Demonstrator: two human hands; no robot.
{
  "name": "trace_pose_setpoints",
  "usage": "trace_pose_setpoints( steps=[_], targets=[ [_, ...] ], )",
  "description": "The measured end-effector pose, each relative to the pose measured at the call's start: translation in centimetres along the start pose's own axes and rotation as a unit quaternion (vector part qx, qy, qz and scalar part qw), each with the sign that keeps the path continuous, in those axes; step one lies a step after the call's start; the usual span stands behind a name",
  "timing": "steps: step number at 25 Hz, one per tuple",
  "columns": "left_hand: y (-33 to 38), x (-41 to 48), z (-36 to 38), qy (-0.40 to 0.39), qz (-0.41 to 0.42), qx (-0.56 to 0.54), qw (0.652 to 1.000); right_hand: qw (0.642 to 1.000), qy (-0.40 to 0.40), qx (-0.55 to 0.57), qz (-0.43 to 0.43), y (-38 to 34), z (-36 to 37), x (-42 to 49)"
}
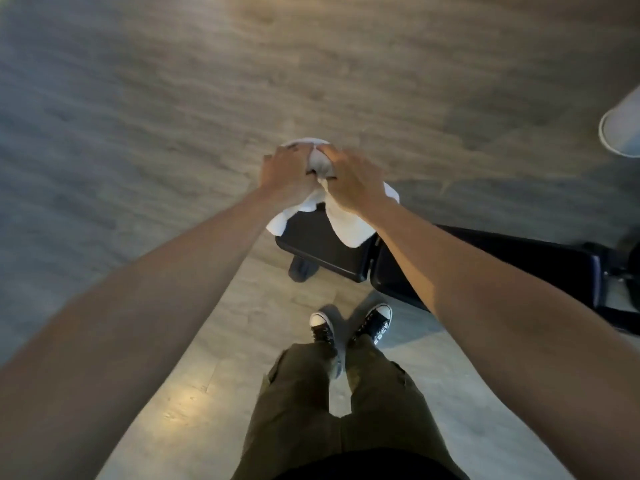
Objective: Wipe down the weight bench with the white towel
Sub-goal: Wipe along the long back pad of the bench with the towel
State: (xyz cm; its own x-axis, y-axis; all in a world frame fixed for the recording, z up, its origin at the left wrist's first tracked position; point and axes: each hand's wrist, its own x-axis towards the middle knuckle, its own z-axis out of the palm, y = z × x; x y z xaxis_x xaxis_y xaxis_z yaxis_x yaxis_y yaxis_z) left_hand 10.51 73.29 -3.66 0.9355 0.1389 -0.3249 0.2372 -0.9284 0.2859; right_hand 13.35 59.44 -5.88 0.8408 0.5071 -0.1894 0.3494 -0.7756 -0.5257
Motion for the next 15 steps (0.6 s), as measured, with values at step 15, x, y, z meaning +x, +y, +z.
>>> trace_pose_setpoints(
  steps=[15],
  targets=[
    [-25.0,3.8,45.2,-0.162,0.020,0.033,0.986,0.971,-0.157,-0.174,0.044,16.2,45.3,2.6]
  ],
)
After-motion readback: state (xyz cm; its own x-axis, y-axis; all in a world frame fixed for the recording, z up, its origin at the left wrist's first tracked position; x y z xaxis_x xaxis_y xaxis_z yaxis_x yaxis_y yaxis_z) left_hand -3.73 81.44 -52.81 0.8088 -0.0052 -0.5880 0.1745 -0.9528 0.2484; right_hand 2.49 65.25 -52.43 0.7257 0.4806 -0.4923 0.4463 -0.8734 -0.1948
